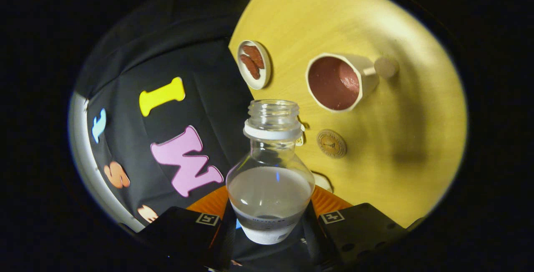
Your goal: Take the bottle from table, then pour the juice into the cup, finally place the bottle on the coaster
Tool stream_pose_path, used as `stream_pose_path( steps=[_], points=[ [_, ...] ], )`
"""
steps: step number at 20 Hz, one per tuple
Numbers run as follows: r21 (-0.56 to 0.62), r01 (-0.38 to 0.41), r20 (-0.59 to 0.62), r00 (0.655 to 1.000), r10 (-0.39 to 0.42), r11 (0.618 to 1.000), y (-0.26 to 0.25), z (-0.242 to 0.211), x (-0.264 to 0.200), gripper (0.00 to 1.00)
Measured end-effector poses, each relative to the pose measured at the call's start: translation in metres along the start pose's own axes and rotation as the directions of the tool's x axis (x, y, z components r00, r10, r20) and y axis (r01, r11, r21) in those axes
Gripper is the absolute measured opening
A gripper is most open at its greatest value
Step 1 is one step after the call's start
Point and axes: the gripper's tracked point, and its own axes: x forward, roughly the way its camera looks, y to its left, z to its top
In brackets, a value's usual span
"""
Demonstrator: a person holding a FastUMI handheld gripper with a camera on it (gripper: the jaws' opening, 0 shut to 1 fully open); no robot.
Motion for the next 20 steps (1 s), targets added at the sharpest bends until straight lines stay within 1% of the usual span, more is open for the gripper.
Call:
stream_pose_path(
  steps=[1, 2, 4, 6, 7, 8, 10, 12, 13, 14, 16, 17, 18, 20],
  points=[
    [-0.097, -0.020, 0.030, 0.999, 0.023, 0.995, 0.005, 0.004, -0.011, 0.72],
    [-0.169, -0.039, 0.056, 0.997, 0.049, 0.985, 0.010, 0.009, -0.021, 0.72],
    [-0.311, -0.065, 0.101, 0.990, 0.101, 0.948, 0.018, 0.018, -0.044, 0.72],
    [-0.443, -0.060, 0.138, 0.981, 0.134, 0.895, 0.022, 0.028, -0.064, 0.72],
    [-0.512, -0.049, 0.148, 0.979, 0.144, 0.858, 0.024, 0.032, -0.073, 0.72],
    [-0.587, -0.033, 0.149, 0.978, 0.148, 0.809, 0.025, 0.034, -0.082, 0.72],
    [-0.693, -0.012, 0.141, 0.978, 0.151, 0.721, 0.028, 0.036, -0.090, 0.72],
    [-0.786, -0.023, 0.112, 0.977, 0.179, 0.618, 0.038, 0.032, -0.091, 0.72],
    [-0.838, -0.023, 0.096, 0.977, 0.189, 0.545, 0.041, 0.028, -0.088, 0.72],
    [-0.875, -0.011, 0.088, 0.979, 0.182, 0.483, 0.037, 0.026, -0.085, 0.72],
    [-0.944, 0.000, 0.063, 0.981, 0.183, 0.329, 0.033, 0.015, -0.075, 0.72],
    [-0.966, 0.001, 0.050, 0.982, 0.181, 0.260, 0.030, 0.007, -0.069, 0.72],
    [-0.979, 0.002, 0.038, 0.984, 0.173, 0.202, 0.024, -0.003, -0.061, 0.72],
    [-0.994, -0.003, 0.015, 0.986, 0.165, 0.107, 0.015, -0.027, -0.050, 0.72]
  ],
)
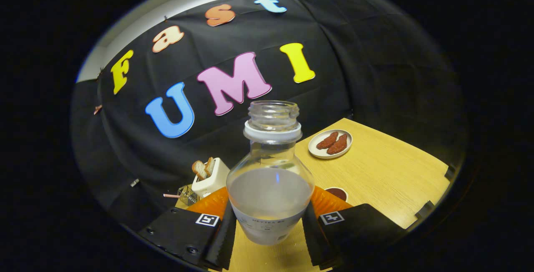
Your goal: Take the bottle from table, then pour the juice into the cup, finally place the bottle on the coaster
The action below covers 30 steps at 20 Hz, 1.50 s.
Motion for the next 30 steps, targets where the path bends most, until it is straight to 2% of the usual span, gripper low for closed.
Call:
stream_pose_path(
  steps=[3, 6, 11, 16, 18, 23, 27, 30],
  points=[
    [-0.144, 0.016, 0.038, 0.999, -0.010, 0.990, 0.025, -0.014, 0.020, 0.72],
    [-0.230, 0.057, 0.095, 0.995, -0.036, 0.971, 0.045, -0.021, 0.050, 0.72],
    [-0.404, 0.173, 0.176, 0.978, -0.110, 0.898, 0.053, -0.038, 0.111, 0.72],
    [-0.441, 0.251, 0.201, 0.963, -0.178, 0.862, 0.048, -0.065, 0.171, 0.72],
    [-0.439, 0.263, 0.182, 0.963, -0.201, 0.859, 0.042, -0.079, 0.192, 0.72],
    [-0.452, 0.294, 0.157, 0.956, -0.249, 0.842, 0.023, -0.100, 0.218, 0.72],
    [-0.414, 0.274, 0.123, 0.962, -0.245, 0.868, 0.023, -0.116, 0.229, 0.73],
    [-0.397, 0.290, 0.110, 0.957, -0.268, 0.871, 0.017, -0.121, 0.225, 0.73]
  ],
)
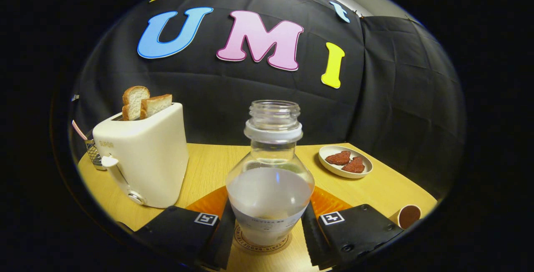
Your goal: Take the bottle from table, then pour the juice into the cup, finally place the bottle on the coaster
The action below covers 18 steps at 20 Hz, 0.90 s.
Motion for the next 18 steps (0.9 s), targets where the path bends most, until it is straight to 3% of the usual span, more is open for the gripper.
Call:
stream_pose_path(
  steps=[8, 11, 18],
  points=[
    [0.050, 0.004, -0.030, 1.000, -0.002, 0.999, -0.010, -0.007, -0.008, 0.80],
    [0.031, -0.012, -0.001, 1.000, 0.012, 0.999, -0.009, 0.007, -0.022, 0.99],
    [0.075, -0.039, -0.006, 0.999, 0.039, 0.996, -0.016, 0.024, -0.108, 0.97]
  ],
)
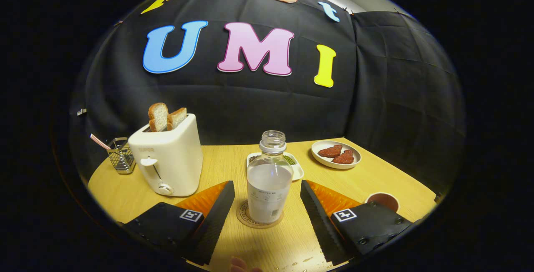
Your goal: Take the bottle from table, then pour the juice into the cup, finally place the bottle on the coaster
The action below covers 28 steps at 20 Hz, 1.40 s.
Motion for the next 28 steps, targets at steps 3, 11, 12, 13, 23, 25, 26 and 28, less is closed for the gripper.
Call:
stream_pose_path(
  steps=[3, 11, 12, 13, 23, 25, 26, 28],
  points=[
    [-0.016, -0.020, 0.017, 1.000, 0.020, 1.000, -0.004, 0.017, -0.055, 0.97],
    [-0.084, -0.141, 0.159, 0.975, 0.153, 0.987, -0.016, 0.095, -0.210, 0.97],
    [-0.092, -0.135, 0.174, 0.973, 0.149, 0.987, -0.020, 0.104, -0.222, 0.97],
    [-0.094, -0.149, 0.189, 0.968, 0.164, 0.984, -0.018, 0.113, -0.233, 0.97],
    [-0.160, -0.252, 0.161, 0.947, 0.277, 0.954, -0.015, 0.102, -0.315, 0.97],
    [-0.138, -0.265, 0.157, 0.946, 0.285, 0.954, -0.017, 0.097, -0.323, 0.97],
    [-0.118, -0.267, 0.158, 0.946, 0.283, 0.957, -0.018, 0.096, -0.324, 0.97],
    [-0.089, -0.270, 0.174, 0.944, 0.282, 0.959, -0.018, 0.100, -0.326, 0.97]
  ],
)
